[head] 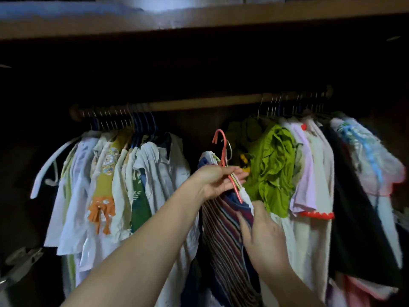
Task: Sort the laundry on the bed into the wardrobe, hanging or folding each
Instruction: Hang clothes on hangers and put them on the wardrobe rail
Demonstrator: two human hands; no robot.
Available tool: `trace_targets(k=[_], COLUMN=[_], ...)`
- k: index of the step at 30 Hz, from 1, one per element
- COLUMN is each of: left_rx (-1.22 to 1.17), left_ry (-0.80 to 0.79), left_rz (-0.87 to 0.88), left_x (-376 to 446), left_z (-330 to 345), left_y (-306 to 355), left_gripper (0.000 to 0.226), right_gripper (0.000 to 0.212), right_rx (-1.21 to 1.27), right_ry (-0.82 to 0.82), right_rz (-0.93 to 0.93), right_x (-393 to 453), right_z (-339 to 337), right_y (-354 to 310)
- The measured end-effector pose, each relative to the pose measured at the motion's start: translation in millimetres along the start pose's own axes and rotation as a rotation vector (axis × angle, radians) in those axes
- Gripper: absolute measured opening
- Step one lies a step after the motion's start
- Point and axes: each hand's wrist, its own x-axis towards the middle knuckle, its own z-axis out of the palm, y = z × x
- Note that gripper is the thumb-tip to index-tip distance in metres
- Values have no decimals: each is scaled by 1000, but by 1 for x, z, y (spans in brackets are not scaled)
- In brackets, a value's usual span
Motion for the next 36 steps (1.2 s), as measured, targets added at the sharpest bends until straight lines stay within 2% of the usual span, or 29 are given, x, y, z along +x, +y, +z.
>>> trace_targets(k=[2, 5, 8, 11, 13, 15, 16, 18, 20, 22, 25, 30, 36], left_rx=[43, 72, 94, 146, 249, 388, 443, 438, 378, 348, 279, 316, 333], left_ry=[12, 14, -6, 6, 98, 281, 345, 330, 219, 152, 142, 138, 154], left_rz=[64, 109, 134, 229, 383, 566, 610, 524, 363, 300, 306, 280, 302], left_x=[3, 9, 16, 20, 32, 44, 46, 44, 38, 43, 47, 59, 76], left_z=[-7, -15, -20, -22, -30, -42, -46, -52, -55, -62, -68, -78, -86], left_y=[-4, -9, -9, 0, 8, 17, 19, 19, 17, 14, 16, 15, 14], left_gripper=[24, 26, 24, 21, 18, 13, 18, 31, 30, 29, 30, 27, 35], right_gripper=[23, 44, 31, 26, 27, 27, 26, 24, 22, 22, 23, 26, 29], right_rx=[21, 99, 140, 142, 158, 158, 152, 156, 180, 188, 196, 167, 83], right_ry=[39, 109, 196, 200, 207, 250, 265, 287, 309, 323, 317, 299, 187], right_rz=[-40, -34, 34, 40, 55, 69, 76, 77, 38, -3, -13, 0, 59], right_x=[0, -3, -2, 17, 40, 64, 74, 91, 104, 116, 130, 152, 174], right_z=[17, 36, 46, 51, 56, 60, 62, 64, 66, 68, 73, 79, 77], right_y=[4, -1, -7, -13, -17, -21, -23, -25, -29, -34, -39, -41, -53])
